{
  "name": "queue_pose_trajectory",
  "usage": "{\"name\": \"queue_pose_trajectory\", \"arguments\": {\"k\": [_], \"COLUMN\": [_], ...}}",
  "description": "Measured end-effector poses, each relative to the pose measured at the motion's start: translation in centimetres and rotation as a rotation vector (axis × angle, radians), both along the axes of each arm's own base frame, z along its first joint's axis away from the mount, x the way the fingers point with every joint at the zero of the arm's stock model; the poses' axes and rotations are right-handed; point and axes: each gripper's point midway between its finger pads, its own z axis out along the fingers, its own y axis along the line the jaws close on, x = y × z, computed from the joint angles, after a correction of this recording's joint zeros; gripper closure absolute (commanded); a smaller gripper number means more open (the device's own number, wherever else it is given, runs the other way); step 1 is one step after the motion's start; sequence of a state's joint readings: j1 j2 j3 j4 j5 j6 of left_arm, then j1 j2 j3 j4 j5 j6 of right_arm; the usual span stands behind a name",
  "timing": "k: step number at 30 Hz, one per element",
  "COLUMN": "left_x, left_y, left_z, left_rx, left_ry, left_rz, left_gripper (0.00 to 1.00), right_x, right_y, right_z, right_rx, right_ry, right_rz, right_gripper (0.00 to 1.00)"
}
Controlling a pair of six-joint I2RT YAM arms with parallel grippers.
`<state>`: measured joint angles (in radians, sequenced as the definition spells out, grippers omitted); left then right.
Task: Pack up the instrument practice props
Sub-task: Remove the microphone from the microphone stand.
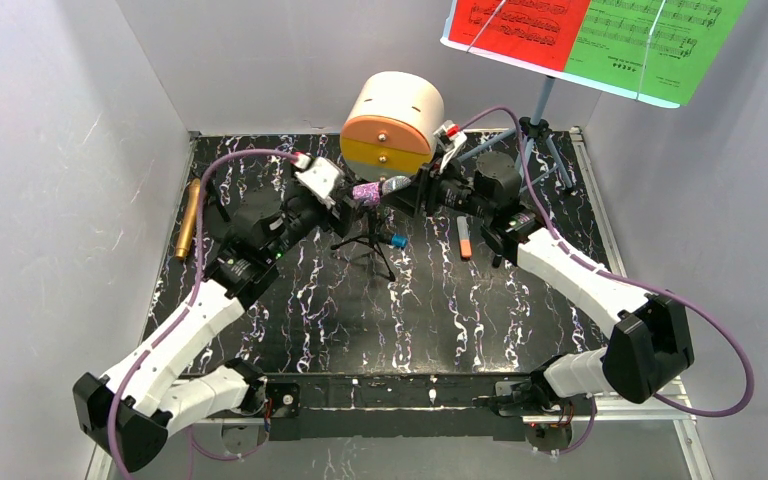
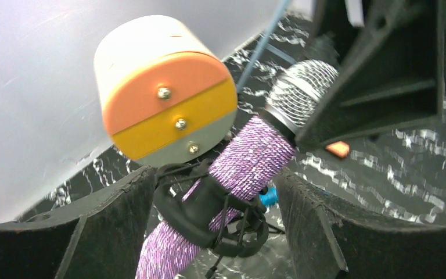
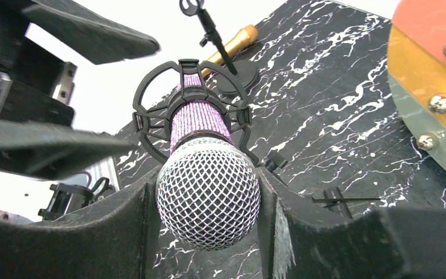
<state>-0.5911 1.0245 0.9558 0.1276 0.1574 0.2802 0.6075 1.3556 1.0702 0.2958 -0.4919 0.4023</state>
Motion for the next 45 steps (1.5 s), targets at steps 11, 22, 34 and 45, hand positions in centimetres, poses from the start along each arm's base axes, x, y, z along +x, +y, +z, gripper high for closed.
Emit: {"name": "queue_pose_trajectory", "arguments": {"k": [11,22,34,45], "left_x": [2.8,4.0,3.4,4.6], "left_y": [1.7,1.9,1.9,5.2], "left_z": [-0.8,-1.3,-0.9,-2.3], "left_rx": [-0.267,-0.398,-0.324,-0.192], "left_ry": [0.274,0.393,0.379,0.341], "left_rz": [0.287,0.316,0.345,0.523], "left_gripper": [0.49,1.0,1.0,1.0], "right_x": [0.9,1.3,-0.7,-1.3], "right_y": [-0.4,-0.5,-2.4,-5.6], "right_z": [-0.1,-0.6,0.0,1.7], "right_rx": [0.041,0.039,0.015,-0.012], "right_ry": [0.027,0.037,0.01,-0.081], "right_rz": [-0.056,-0.093,-0.131,-0.187], "right_gripper": [0.99,0.99,0.99,0.99]}}
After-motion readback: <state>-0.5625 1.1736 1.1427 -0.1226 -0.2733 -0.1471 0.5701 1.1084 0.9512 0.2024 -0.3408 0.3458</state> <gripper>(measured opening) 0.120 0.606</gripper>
